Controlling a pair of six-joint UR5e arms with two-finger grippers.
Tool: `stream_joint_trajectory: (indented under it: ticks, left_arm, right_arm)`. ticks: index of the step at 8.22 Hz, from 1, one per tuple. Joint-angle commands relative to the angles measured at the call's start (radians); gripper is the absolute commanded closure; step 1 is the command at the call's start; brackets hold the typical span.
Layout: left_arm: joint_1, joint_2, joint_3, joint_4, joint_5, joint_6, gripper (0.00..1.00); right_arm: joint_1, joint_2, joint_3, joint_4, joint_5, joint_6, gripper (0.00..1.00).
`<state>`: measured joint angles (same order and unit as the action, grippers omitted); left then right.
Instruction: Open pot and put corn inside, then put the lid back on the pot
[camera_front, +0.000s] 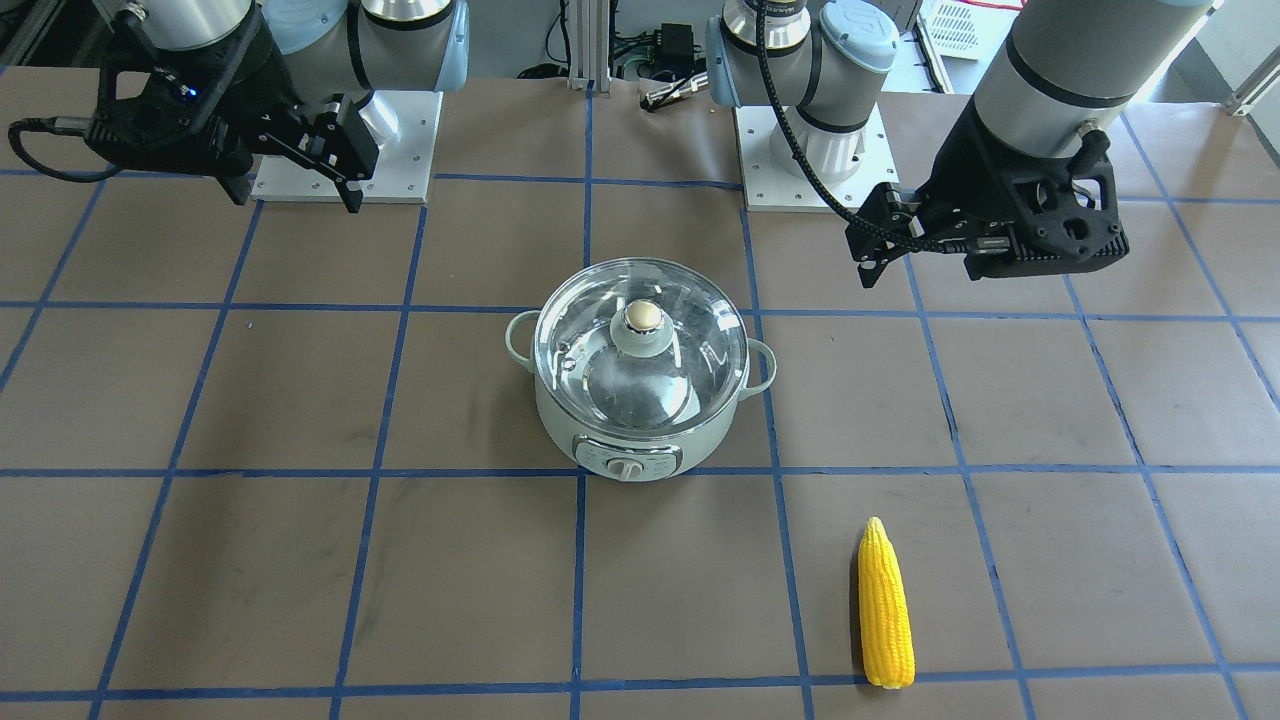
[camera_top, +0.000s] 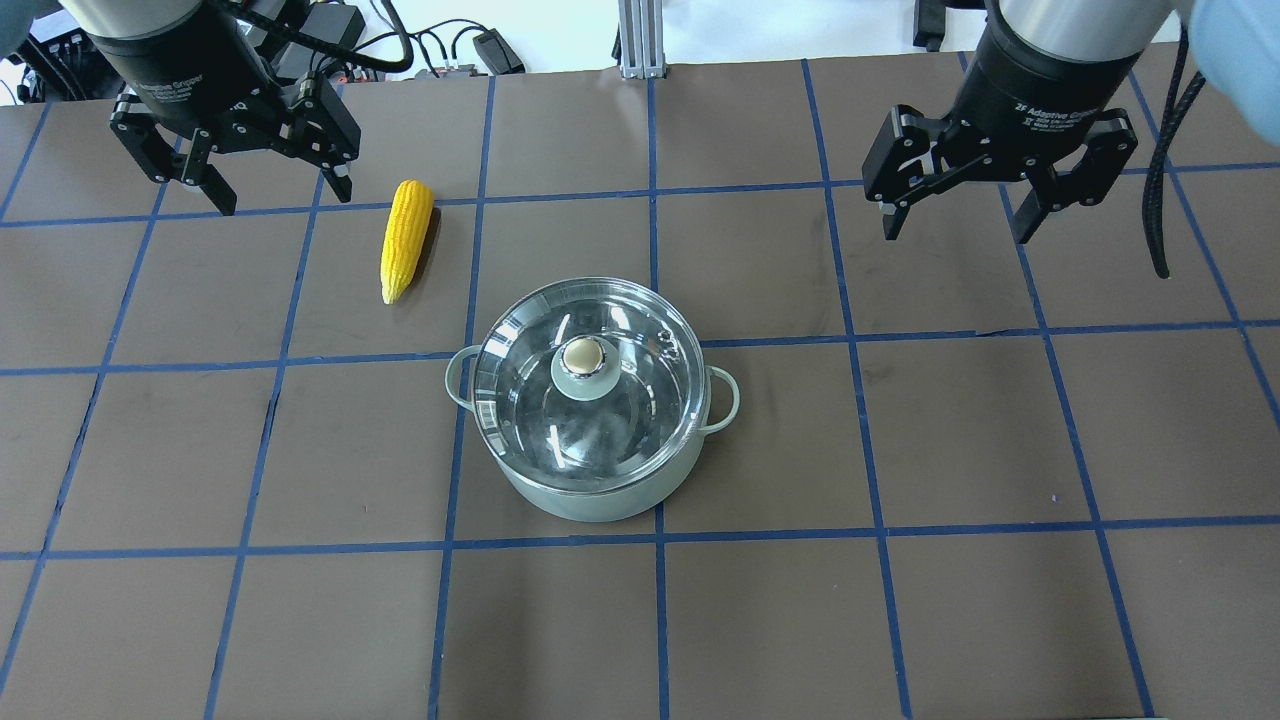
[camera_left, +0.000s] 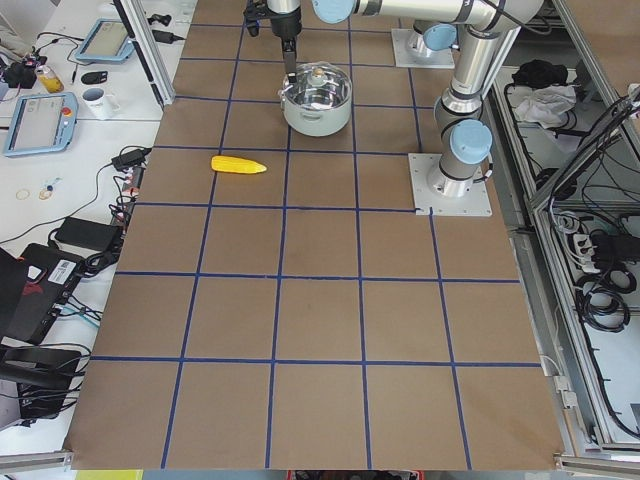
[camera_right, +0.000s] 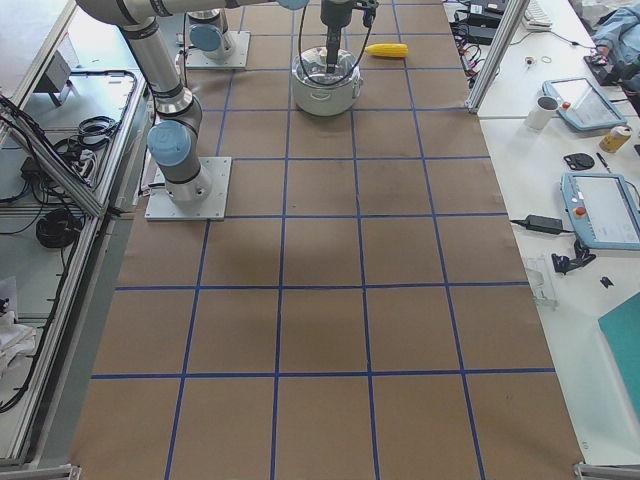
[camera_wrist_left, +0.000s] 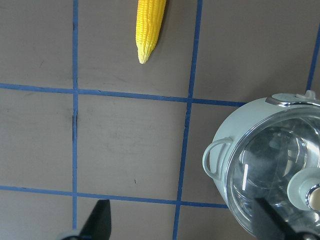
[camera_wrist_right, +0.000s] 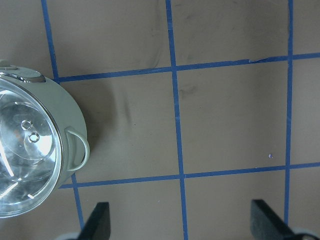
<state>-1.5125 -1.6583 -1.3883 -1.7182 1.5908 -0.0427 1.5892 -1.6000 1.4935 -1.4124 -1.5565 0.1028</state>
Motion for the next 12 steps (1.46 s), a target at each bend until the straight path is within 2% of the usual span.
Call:
stream_joint_trajectory:
  ticks: [1, 5, 7, 12]
  left_arm:
    - [0.000, 0.000, 0.000, -0.001, 0.000, -0.002, 0.00]
    - [0.006, -0.020, 0.002, 0.020, -0.002, 0.082, 0.00]
    - [0.018, -0.073, -0.009, 0.232, -0.011, 0.288, 0.00]
    - [0.037, -0.293, -0.009, 0.451, -0.006, 0.326, 0.00]
  right_arm:
    - [0.000, 0.000, 0.001, 0.001, 0.001, 0.001, 0.00]
    - [0.000, 0.000, 0.001, -0.010, 0.003, 0.000, 0.00]
    - [0.002, 0.000, 0.001, -0.010, 0.003, 0.000, 0.00]
    - [0.017, 0.031, -0.004, -0.036, 0.016, 0.018, 0.00]
